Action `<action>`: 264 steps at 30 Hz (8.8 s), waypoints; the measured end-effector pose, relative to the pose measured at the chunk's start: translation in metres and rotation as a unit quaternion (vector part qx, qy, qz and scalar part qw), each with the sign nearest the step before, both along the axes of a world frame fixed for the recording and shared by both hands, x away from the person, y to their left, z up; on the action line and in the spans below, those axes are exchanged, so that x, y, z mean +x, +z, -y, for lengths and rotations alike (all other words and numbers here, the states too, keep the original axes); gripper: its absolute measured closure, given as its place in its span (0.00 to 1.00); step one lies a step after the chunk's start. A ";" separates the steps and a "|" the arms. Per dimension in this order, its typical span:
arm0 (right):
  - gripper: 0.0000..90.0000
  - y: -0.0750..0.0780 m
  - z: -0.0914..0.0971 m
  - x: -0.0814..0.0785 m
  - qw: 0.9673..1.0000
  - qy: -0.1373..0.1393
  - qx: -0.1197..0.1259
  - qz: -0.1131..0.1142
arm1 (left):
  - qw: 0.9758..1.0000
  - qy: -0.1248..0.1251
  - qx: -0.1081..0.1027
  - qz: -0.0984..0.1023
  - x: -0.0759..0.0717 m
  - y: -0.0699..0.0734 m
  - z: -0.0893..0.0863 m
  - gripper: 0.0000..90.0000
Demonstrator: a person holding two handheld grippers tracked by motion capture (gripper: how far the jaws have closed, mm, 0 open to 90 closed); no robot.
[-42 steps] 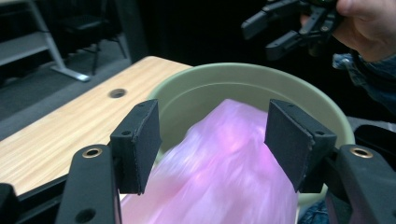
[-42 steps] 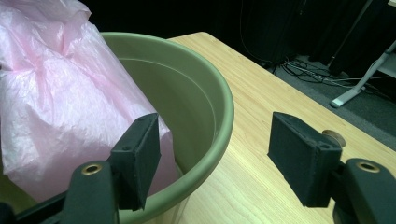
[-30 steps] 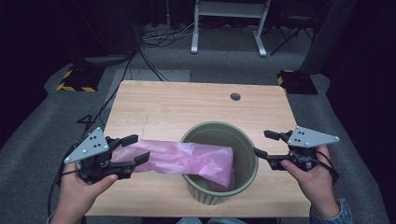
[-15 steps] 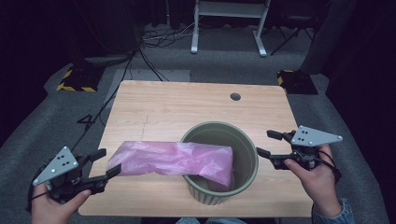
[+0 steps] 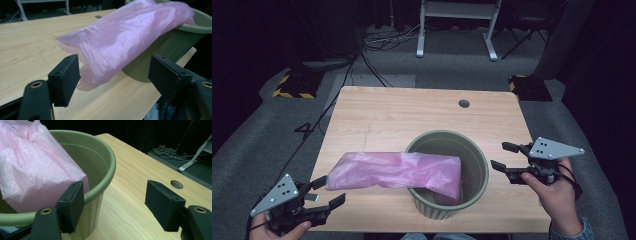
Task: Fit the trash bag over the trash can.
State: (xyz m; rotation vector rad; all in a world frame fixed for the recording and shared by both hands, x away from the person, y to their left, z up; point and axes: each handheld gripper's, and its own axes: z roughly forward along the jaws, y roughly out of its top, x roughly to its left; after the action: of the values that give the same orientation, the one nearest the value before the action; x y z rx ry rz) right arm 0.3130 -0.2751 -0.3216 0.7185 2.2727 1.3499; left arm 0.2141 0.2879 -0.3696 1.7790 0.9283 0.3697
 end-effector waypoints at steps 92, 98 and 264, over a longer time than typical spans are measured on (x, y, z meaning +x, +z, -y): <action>0.35 0.007 -0.022 -0.042 0.998 0.061 -0.023 0.014 | 0.976 -0.198 0.048 0.080 0.079 0.056 0.170 0.95; 0.35 0.026 -0.018 -0.044 0.997 0.056 -0.015 0.046 | 0.975 -0.197 0.055 0.084 0.078 0.057 0.174 0.95; 0.88 0.011 -0.020 -0.015 0.998 0.066 0.012 0.015 | 0.976 -0.178 -0.023 0.123 0.051 0.063 0.122 0.46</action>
State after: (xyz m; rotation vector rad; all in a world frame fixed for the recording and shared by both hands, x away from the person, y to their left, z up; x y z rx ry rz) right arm 0.2982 -0.2549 -0.3107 0.5603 2.3201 1.4393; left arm 0.2648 0.1656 -0.3068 1.7671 0.4282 0.3240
